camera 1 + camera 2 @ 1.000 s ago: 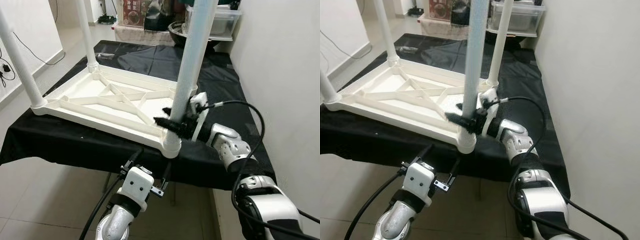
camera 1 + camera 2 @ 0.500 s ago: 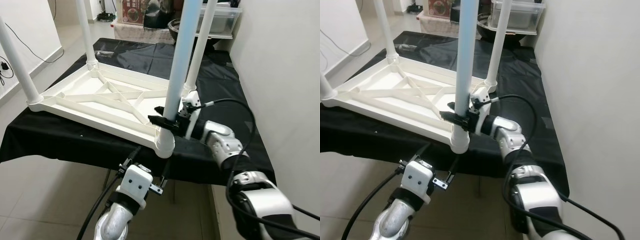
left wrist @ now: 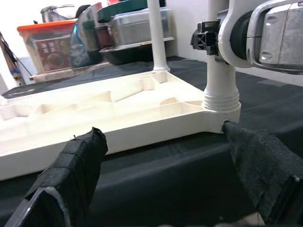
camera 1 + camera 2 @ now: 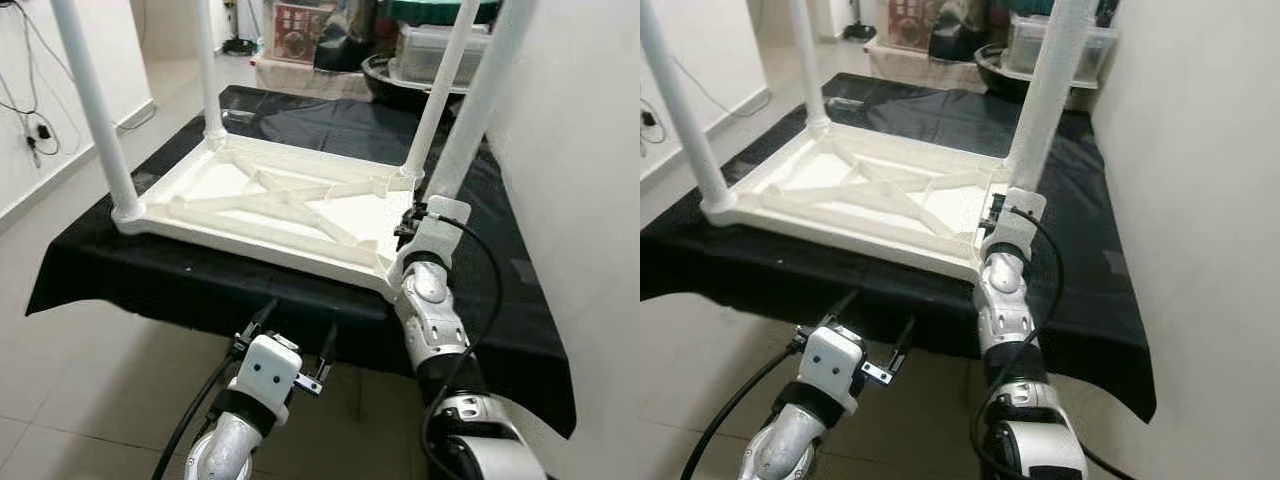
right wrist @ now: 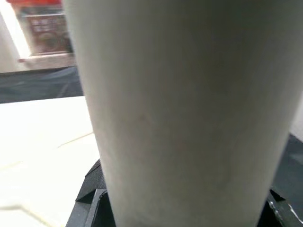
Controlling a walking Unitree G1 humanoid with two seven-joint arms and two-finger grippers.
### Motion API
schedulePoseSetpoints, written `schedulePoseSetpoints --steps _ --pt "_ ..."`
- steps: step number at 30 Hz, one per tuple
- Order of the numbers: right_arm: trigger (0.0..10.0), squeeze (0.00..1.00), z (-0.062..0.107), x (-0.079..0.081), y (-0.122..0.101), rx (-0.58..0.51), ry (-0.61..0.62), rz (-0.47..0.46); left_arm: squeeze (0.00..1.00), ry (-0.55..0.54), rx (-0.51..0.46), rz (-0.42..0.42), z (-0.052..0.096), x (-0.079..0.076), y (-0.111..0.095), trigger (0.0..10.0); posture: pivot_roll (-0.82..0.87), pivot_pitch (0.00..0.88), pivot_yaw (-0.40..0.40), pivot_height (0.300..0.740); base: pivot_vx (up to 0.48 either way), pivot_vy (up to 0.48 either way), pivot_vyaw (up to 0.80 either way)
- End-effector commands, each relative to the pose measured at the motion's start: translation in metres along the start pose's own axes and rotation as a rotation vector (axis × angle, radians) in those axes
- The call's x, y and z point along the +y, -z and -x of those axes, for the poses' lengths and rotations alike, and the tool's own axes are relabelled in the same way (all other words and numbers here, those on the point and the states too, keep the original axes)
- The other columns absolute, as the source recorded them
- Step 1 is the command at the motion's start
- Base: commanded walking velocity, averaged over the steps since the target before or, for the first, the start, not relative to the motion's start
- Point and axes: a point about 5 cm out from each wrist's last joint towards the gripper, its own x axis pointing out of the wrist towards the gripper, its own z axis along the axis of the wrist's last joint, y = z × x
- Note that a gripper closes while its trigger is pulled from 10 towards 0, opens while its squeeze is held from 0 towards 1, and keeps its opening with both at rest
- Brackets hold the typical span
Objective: Building children table
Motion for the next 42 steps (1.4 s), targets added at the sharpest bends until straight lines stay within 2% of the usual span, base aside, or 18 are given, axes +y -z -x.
schedulePoseSetpoints --steps 1,2,3,4,5,6,12,13,21,22,23,24,27,28,31,38,41,42 --pt "0.0 0.0 0.0 -0.002 0.006 0.056 0.072 -0.075 0.0 0.008 0.027 0.004 0.001 -0.002 0.005 10.0 0.11 0.12 -0.093 0.74 0.0 0.0 0.0" --pt "0.0 0.0 0.0 -0.002 0.006 0.056 0.072 -0.075 0.0 0.008 0.027 0.004 0.001 -0.002 0.005 10.0 0.11 0.12 -0.093 0.74 0.0 0.0 0.0" --pt "6.6 0.0 0.001 0.003 0.006 0.055 0.053 -0.076 0.0 0.007 0.027 0.003 0.001 -0.002 0.005 10.0 0.11 0.12 -0.091 0.74 0.0 0.0 0.0" --pt "6.6 0.0 0.001 0.003 0.006 0.055 0.053 -0.076 0.0 0.007 0.027 0.003 0.001 -0.002 0.005 10.0 0.11 0.12 -0.091 0.74 0.0 0.0 0.0" --pt "10.0 0.0 0.001 0.008 0.005 0.051 0.029 -0.072 0.0 0.008 0.027 0.004 0.001 -0.002 0.005 10.0 0.11 0.12 -0.092 0.74 0.0 0.0 0.0" --pt "10.0 1.0 0.002 0.012 0.002 0.023 0.003 -0.068 0.0 0.008 0.028 0.004 0.001 -0.002 0.005 10.0 0.11 0.12 -0.092 0.74 0.0 0.0 0.0" --pt "10.0 1.0 0.002 0.014 -0.004 -0.033 -0.029 -0.061 0.0 0.01 0.03 0.005 0.001 -0.002 0.005 10.0 0.1 0.12 -0.091 0.74 0.0 0.0 0.0" --pt "10.0 0.0 -0.006 0.003 -0.017 -0.112 -0.094 -0.055 0.0 0.01 0.031 0.007 0.001 -0.002 0.005 10.0 0.1 0.118 -0.091 0.74 0.0 0.0 0.0" --pt "10.0 0.0 -0.016 -0.004 -0.023 -0.107 -0.287 -0.048 0.0 0.013 0.032 0.009 0.0 -0.003 0.006 10.0 0.1 0.112 -0.088 0.74 0.0 0.0 0.0" --pt "10.0 0.0 -0.021 -0.008 -0.02 -0.05 -0.437 -0.075 0.0 0.018 0.034 0.012 0.0 -0.003 0.007 10.0 0.1 0.109 -0.088 0.74 0.0 0.0 0.0" --pt "10.0 0.0 -0.021 -0.008 -0.02 -0.05 -0.437 -0.075 0.0 0.018 0.034 0.012 0.0 -0.003 0.007 10.0 0.1 0.109 -0.088 0.74 0.0 0.0 0.0" --pt "10.0 0.0 -0.023 -0.012 -0.018 0.001 -0.592 -0.109 0.0 0.024 0.037 0.013 -0.001 -0.004 0.008 10.0 0.1 0.108 -0.086 0.74 0.0 0.0 0.0" --pt "10.0 0.0 -0.024 -0.015 -0.018 0.029 -0.692 -0.133 0.0 0.028 0.039 0.014 -0.001 -0.004 0.008 10.0 0.1 0.107 -0.084 0.74 0.0 0.0 0.0" --pt "10.0 0.0 -0.019 -0.011 -0.016 0.075 -0.88 -0.136 0.0 0.03 0.04 0.014 -0.002 -0.004 0.009 10.0 0.1 0.105 -0.087 0.74 0.0 0.0 0.0" --pt "10.0 0.0 -0.004 0.0 -0.011 0.164 -1.194 -0.107 0.0 0.033 0.039 0.015 -0.002 -0.005 0.009 10.0 0.11 0.106 -0.09 0.74 0.0 0.0 0.0" --pt "10.0 0.0 0.017 0.019 0.0 0.21 -1.439 -0.058 0.0 0.032 0.037 0.014 -0.002 -0.005 0.008 10.0 0.11 0.109 -0.092 0.74 0.0 0.0 0.0" --pt "10.0 0.0 0.019 0.021 0.001 0.211 -1.458 -0.058 0.0 0.032 0.037 0.014 -0.002 -0.005 0.008 10.0 0.11 0.109 -0.092 0.74 0.0 0.0 0.0" --pt "3.3 0.0 0.019 0.024 0.002 0.21 -1.453 -0.058 0.0 0.033 0.037 0.013 -0.002 -0.005 0.008 10.0 0.11 0.11 -0.09 0.74 0.0 0.0 0.0"
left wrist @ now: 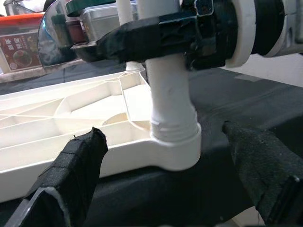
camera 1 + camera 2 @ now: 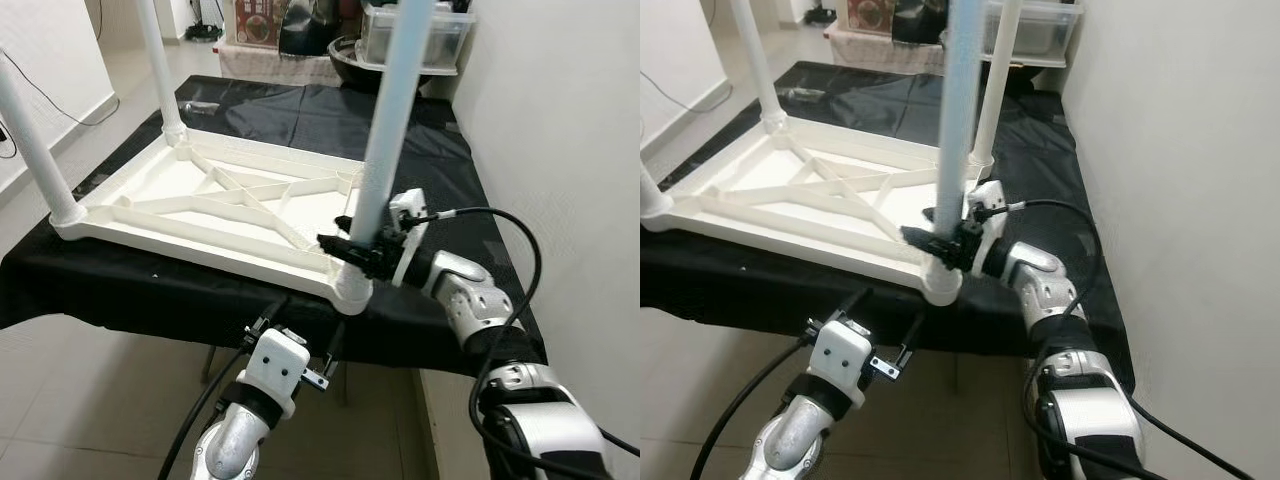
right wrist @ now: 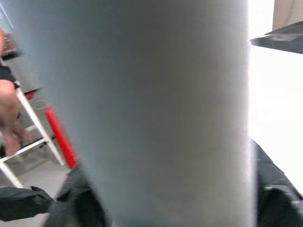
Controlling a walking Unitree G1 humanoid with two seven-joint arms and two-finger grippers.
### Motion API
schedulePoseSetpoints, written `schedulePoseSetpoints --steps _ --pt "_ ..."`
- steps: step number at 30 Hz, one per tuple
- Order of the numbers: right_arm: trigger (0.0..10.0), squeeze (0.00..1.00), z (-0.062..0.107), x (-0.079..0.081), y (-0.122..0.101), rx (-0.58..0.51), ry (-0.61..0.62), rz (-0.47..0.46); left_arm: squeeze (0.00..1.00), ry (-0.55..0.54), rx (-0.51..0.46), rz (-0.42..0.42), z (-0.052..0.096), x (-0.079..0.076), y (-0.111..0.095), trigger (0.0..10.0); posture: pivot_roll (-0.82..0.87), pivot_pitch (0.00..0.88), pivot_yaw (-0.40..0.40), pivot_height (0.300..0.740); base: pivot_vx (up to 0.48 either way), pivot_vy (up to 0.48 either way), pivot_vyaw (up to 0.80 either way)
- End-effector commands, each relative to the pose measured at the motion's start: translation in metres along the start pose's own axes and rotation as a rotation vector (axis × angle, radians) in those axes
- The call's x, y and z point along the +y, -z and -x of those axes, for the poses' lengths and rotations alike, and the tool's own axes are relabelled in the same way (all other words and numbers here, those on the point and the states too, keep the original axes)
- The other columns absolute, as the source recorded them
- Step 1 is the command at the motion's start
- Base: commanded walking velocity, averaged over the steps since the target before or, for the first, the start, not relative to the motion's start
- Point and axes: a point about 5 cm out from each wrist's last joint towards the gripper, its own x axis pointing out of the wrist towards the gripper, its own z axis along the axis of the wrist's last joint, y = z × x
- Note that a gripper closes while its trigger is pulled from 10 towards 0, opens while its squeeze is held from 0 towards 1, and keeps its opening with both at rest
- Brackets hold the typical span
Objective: Building children table
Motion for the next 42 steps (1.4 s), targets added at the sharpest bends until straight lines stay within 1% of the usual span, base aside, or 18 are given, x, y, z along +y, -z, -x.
schedulePoseSetpoints --steps 1,2,7,14,15,16,17,18,22,31,32,34,35,36,37,40,41,42 --pt "3.3 0.0 -0.005 0.003 0.002 0.016 -0.025 0.01 0.0 0.003 0.02 0.012 0.002 -0.002 0.003 10.0 0.11 0.11 -0.09 0.74 0.0 0.0 0.0" --pt "0.0 0.0 -0.007 0.003 0.002 0.007 -0.02 0.011 0.0 0.003 0.02 0.012 0.002 -0.002 0.003 10.0 0.11 0.11 -0.09 0.74 0.0 0.0 0.0" --pt "0.0 0.0 -0.011 -0.002 -0.001 -0.04 0.074 0.005 0.0 0.002 0.021 0.012 0.003 -0.002 0.003 10.0 0.11 0.113 -0.09 0.74 0.0 0.0 0.0" --pt "0.0 0.0 -0.004 -0.021 0.001 -0.056 0.433 0.011 0.0 0.004 0.022 0.011 0.003 -0.001 0.004 10.0 0.11 0.112 -0.086 0.74 0.0 0.0 0.0" --pt "0.0 0.0 0.005 -0.031 0.004 -0.043 0.66 0.033 0.0 0.005 0.023 0.011 0.003 -0.001 0.004 10.0 0.11 0.109 -0.085 0.74 0.0 0.0 0.0" --pt "0.0 0.0 0.005 -0.031 0.004 -0.043 0.66 0.033 0.0 0.005 0.023 0.011 0.003 -0.001 0.004 10.0 0.11 0.109 -0.085 0.74 0.0 0.0 0.0" --pt "0.0 0.0 0.032 -0.047 0.007 -0.055 1.117 0.068 0.0 0.005 0.026 0.01 0.003 -0.001 0.005 10.0 0.11 0.107 -0.086 0.74 0.0 0.0 0.0" --pt "0.0 0.0 0.032 -0.047 0.007 -0.055 1.117 0.068 0.0 0.005 0.026 0.01 0.003 -0.001 0.005 10.0 0.11 0.107 -0.086 0.74 0.0 0.0 0.0" --pt "0.0 0.0 0.053 -0.046 0.011 -0.107 1.452 0.03 0.0 0.006 0.028 0.009 0.004 -0.002 0.005 10.0 0.11 0.102 -0.087 0.74 0.0 0.0 0.0" --pt "0.0 0.0 0.033 -0.033 0.014 -0.127 1.494 -0.012 0.0 0.01 0.03 0.009 0.005 -0.003 0.005 10.0 0.11 0.096 -0.086 0.74 0.0 0.0 0.0" --pt "10.0 0.0 0.027 -0.032 0.013 -0.145 1.442 0.006 0.0 0.009 0.03 0.008 0.005 -0.003 0.005 10.0 0.11 0.095 -0.089 0.74 0.0 0.0 0.0" --pt "10.0 0.0 0.027 -0.032 0.013 -0.145 1.442 0.006 0.0 0.009 0.03 0.008 0.005 -0.003 0.005 10.0 0.11 0.095 -0.089 0.74 0.0 0.0 0.0" --pt "10.0 1.0 0.021 -0.029 0.01 -0.166 1.392 0.039 0.0 0.008 0.031 0.008 0.005 -0.003 0.006 10.0 0.11 0.092 -0.088 0.74 0.0 0.0 0.0" --pt "10.0 1.0 0.017 -0.029 0.011 -0.175 1.356 0.035 0.0 0.008 0.032 0.008 0.005 -0.003 0.006 10.0 0.11 0.09 -0.087 0.74 0.0 0.0 0.0" --pt "10.0 0.66 0.016 -0.029 0.011 -0.185 1.311 0.017 0.0 0.008 0.033 0.009 0.005 -0.003 0.006 10.0 0.11 0.084 -0.086 0.74 0.0 0.0 0.0" --pt "10.0 0.66 0.016 -0.029 0.011 -0.189 1.295 0.008 0.0 0.008 0.033 0.009 0.006 -0.003 0.006 10.0 0.11 0.084 -0.086 0.74 0.0 0.0 0.0" --pt "10.0 0.0 0.014 -0.029 0.01 -0.208 1.214 -0.024 0.0 0.009 0.033 0.009 0.006 -0.003 0.006 10.0 0.1 0.08 -0.085 0.74 0.0 0.0 0.0" --pt "10.0 0.0 0.012 -0.029 0.009 -0.221 1.124 -0.049 0.0 0.01 0.033 0.009 0.006 -0.003 0.007 10.0 0.1 0.078 -0.084 0.74 0.0 0.0 0.0"
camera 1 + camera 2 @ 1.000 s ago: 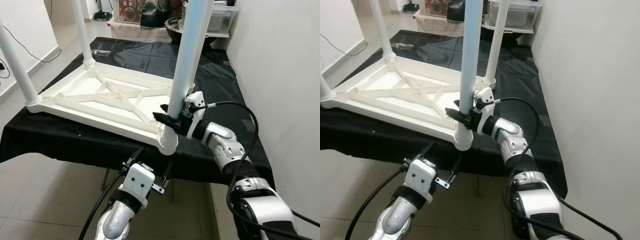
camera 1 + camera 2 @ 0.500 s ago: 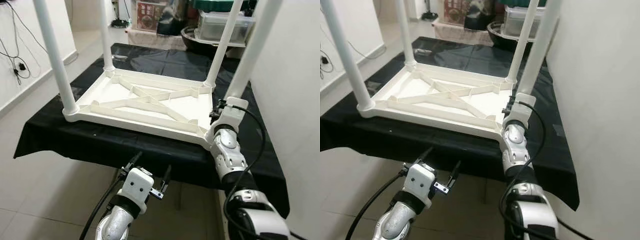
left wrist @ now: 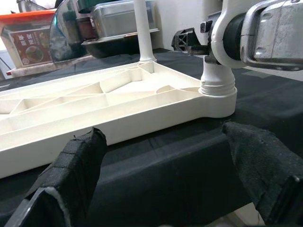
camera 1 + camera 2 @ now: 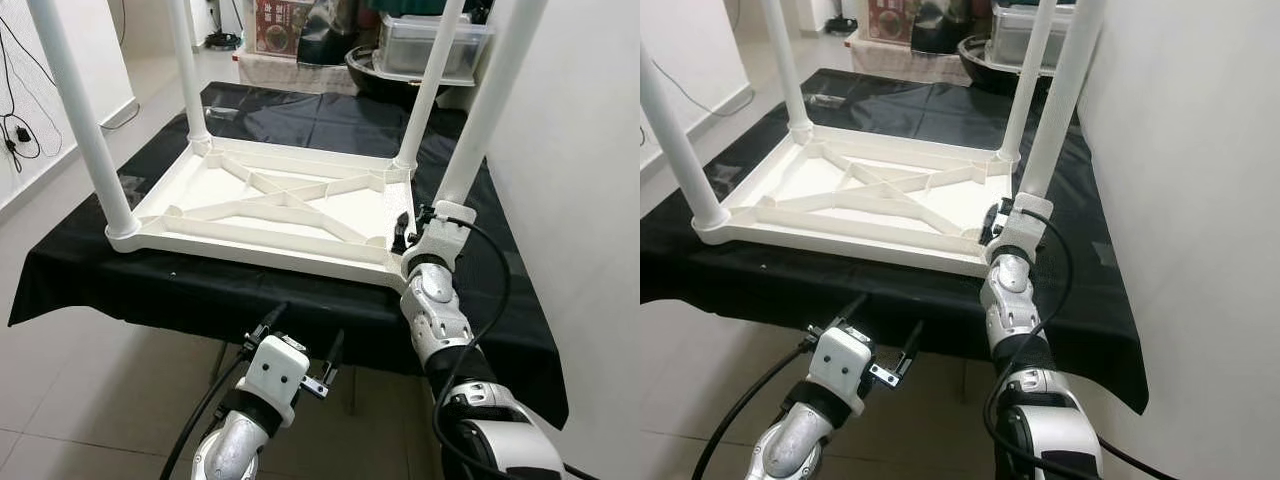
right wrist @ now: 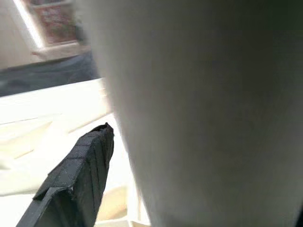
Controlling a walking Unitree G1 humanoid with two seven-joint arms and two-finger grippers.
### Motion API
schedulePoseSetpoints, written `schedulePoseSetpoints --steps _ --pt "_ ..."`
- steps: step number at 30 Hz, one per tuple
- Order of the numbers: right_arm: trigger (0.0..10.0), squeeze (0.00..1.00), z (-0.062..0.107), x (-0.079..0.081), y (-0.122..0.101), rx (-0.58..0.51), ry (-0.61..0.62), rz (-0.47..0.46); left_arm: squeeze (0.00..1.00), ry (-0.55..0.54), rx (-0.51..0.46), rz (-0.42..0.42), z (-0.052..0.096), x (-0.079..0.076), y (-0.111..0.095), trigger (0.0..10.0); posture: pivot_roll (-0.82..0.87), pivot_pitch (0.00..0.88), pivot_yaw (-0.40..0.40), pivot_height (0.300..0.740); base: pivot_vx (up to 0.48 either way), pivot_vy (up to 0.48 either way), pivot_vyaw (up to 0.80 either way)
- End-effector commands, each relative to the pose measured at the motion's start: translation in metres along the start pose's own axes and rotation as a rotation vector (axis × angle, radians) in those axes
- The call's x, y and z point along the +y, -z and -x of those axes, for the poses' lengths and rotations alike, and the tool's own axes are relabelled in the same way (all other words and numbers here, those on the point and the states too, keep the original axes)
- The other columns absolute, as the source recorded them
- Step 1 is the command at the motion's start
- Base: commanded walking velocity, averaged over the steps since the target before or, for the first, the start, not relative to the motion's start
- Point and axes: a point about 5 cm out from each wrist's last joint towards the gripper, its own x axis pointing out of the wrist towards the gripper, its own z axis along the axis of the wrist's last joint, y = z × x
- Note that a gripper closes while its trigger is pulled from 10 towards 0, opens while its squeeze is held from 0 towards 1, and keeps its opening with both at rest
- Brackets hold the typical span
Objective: Building children table
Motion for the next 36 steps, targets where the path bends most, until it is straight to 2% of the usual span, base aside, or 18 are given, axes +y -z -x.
schedulePoseSetpoints --steps 1,3,4,5,6,7,9,12,15,18,21,25,26,29,32,34,35,36 --pt "10.0 0.0 -0.001 0.008 -0.002 0.002 -0.109 -0.042 0.0 0.011 0.014 0.004 0.002 -0.002 0.003 10.0 0.1 0.078 -0.084 0.74 0.0 0.0 0.0" --pt "10.0 0.0 0.001 0.013 -0.002 0.04 -0.404 -0.096 0.0 0.012 0.014 0.005 0.002 -0.003 0.003 10.0 0.1 0.076 -0.085 0.74 0.0 0.0 0.0" --pt "10.0 0.0 0.001 0.013 -0.002 0.04 -0.404 -0.096 0.0 0.012 0.014 0.005 0.002 -0.003 0.003 10.0 0.1 0.076 -0.085 0.74 0.0 0.0 0.0" --pt "10.0 0.0 0.005 0.013 -0.003 0.067 -0.554 -0.132 0.0 0.012 0.013 0.005 0.002 -0.003 0.003 10.0 0.1 0.076 -0.086 0.74 0.0 0.0 0.0" --pt "10.0 0.0 0.005 0.013 -0.003 0.067 -0.554 -0.132 0.0 0.012 0.013 0.005 0.002 -0.003 0.003 10.0 0.1 0.076 -0.086 0.74 0.0 0.0 0.0" --pt "10.0 0.0 0.013 0.01 -0.009 0.086 -0.782 -0.186 0.0 0.013 0.016 0.006 0.002 -0.004 0.004 10.0 0.1 0.079 -0.084 0.74 0.0 0.0 0.0" --pt "10.0 0.0 0.014 0.008 -0.012 0.094 -0.847 -0.21 0.0 0.014 0.016 0.007 0.001 -0.004 0.004 10.0 0.11 0.08 -0.085 0.74 0.0 0.0 0.0" --pt "10.0 0.0 0.015 0.007 -0.013 0.099 -0.88 -0.222 0.0 0.014 0.016 0.007 0.001 -0.004 0.003 10.0 0.11 0.082 -0.084 0.74 0.0 0.0 0.0" --pt "10.0 0.0 0.025 0.011 -0.017 0.16 -1.126 -0.208 0.0 0.015 0.015 0.007 0.001 -0.004 0.003 10.0 0.11 0.089 -0.086 0.74 0.0 0.0 0.0" --pt "10.0 0.0 0.027 0.012 -0.018 0.169 -1.182 -0.199 0.0 0.015 0.015 0.008 0.001 -0.004 0.003 10.0 0.11 0.091 -0.087 0.74 0.0 0.0 0.0" --pt "10.0 0.0 0.037 0.024 -0.018 0.192 -1.368 -0.132 0.0 0.013 0.015 0.007 0.001 -0.003 0.002 10.0 0.12 0.1 -0.089 0.74 0.0 0.0 0.0" --pt "10.0 0.0 0.04 0.027 -0.018 0.204 -1.414 -0.125 0.0 0.012 0.015 0.007 0.001 -0.003 0.002 10.0 0.11 0.101 -0.087 0.74 0.0 0.0 0.0" --pt "0.0 0.0 0.041 0.031 -0.015 0.21 -1.428 -0.108 0.0 0.014 0.013 0.006 0.001 -0.003 0.002 10.0 0.12 0.101 -0.09 0.74 0.0 0.0 0.0" --pt "0.0 0.0 0.044 0.035 -0.013 0.201 -1.447 -0.075 0.0 0.014 0.015 0.003 0.001 -0.003 0.002 10.0 0.12 0.101 -0.088 0.74 0.0 0.0 0.0" --pt "0.0 0.0 0.037 0.038 -0.004 0.186 -1.306 0.017 0.0 0.012 0.015 0.004 0.001 -0.003 0.002 10.0 0.12 0.104 -0.084 0.74 0.0 0.0 0.0" --pt "0.0 0.0 0.037 0.038 -0.004 0.186 -1.306 0.017 0.0 0.012 0.015 0.004 0.001 -0.003 0.002 10.0 0.12 0.104 -0.084 0.74 0.0 0.0 0.0" --pt "0.0 0.0 0.033 0.038 -0.004 0.162 -1.217 0.044 0.0 0.013 0.015 0.005 0.001 -0.003 0.002 10.0 0.12 0.104 -0.086 0.74 0.0 0.0 0.0" --pt "0.0 0.0 0.033 0.038 -0.004 0.162 -1.217 0.044 0.0 0.013 0.015 0.005 0.001 -0.003 0.002 10.0 0.12 0.104 -0.086 0.74 0.0 0.0 0.0"
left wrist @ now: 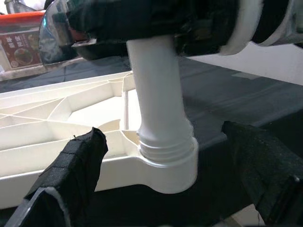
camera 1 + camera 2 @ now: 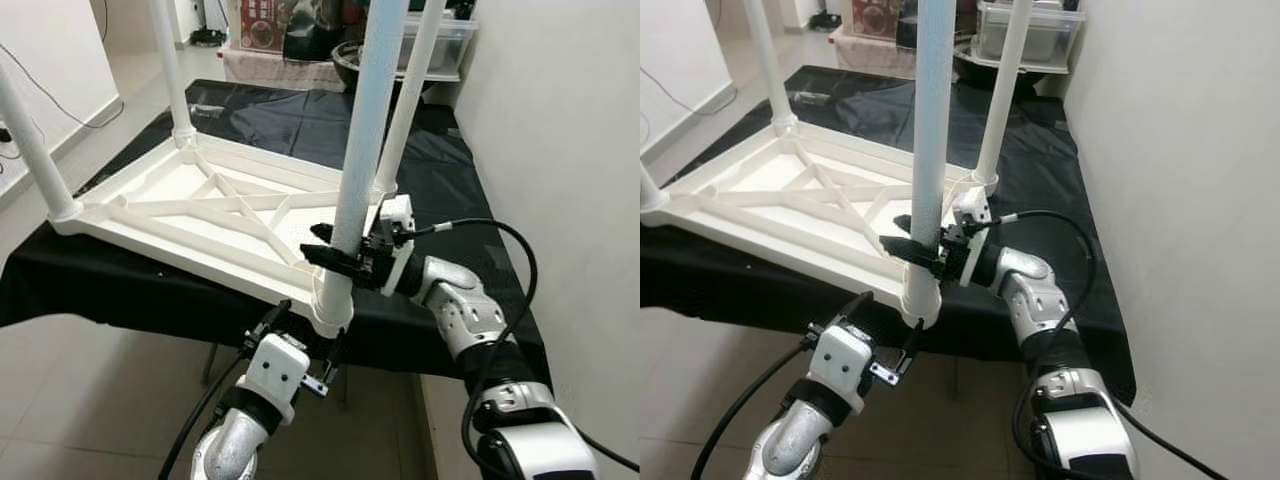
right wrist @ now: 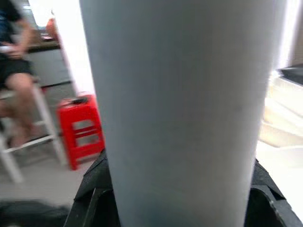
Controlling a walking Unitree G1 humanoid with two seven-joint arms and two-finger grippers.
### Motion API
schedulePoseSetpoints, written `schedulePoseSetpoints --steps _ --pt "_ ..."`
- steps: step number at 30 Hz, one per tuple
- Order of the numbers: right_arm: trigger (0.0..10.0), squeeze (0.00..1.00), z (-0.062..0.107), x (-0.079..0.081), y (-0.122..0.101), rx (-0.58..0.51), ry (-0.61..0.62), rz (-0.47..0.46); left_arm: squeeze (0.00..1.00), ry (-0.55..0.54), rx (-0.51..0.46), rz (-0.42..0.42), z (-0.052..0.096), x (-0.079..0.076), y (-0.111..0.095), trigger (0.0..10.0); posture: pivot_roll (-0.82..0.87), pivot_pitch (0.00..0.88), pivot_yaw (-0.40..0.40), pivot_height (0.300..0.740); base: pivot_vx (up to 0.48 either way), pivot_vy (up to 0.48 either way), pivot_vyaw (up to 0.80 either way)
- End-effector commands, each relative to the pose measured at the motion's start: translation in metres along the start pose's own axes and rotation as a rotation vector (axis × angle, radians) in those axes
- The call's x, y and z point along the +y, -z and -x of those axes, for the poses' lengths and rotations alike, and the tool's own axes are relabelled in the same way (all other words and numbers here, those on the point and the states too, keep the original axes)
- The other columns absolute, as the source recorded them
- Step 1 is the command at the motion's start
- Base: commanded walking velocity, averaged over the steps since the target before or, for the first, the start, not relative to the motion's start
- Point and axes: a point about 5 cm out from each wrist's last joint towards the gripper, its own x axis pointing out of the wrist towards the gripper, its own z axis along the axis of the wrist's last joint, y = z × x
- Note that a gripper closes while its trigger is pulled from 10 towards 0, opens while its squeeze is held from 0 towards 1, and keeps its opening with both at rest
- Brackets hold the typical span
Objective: Building children table
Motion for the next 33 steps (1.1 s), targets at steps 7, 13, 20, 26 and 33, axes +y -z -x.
schedulePoseSetpoints --steps 7,13,20,26,33 --pt "0.0 0.0 0.037 -0.058 0.014 0.01 1.082 -0.091 0.0 0.011 0.02 0.003 0.001 -0.001 0.003 10.0 0.11 0.106 -0.081 0.74 0.0 0.0 0.0" --pt "0.0 0.0 0.054 -0.057 0.019 -0.022 1.407 -0.105 0.0 0.011 0.021 0.003 0.001 -0.002 0.003 10.0 0.11 0.108 -0.084 0.74 0.0 0.0 0.0" --pt "10.0 0.0 0.025 -0.042 0.022 -0.039 1.474 -0.124 0.0 0.008 0.021 0.005 0.001 -0.002 0.003 10.0 0.11 0.11 -0.088 0.74 0.0 0.0 0.0" --pt "10.0 1.0 0.01 -0.038 0.014 -0.093 1.344 -0.07 0.0 0.006 0.021 0.006 0.001 -0.002 0.003 10.0 0.11 0.11 -0.089 0.74 0.0 0.0 0.0" --pt "10.0 0.0 0.003 -0.039 0.002 -0.174 1.117 -0.076 0.0 0.006 0.021 0.007 0.001 -0.001 0.003 10.0 0.11 0.108 -0.088 0.74 0.0 0.0 0.0"
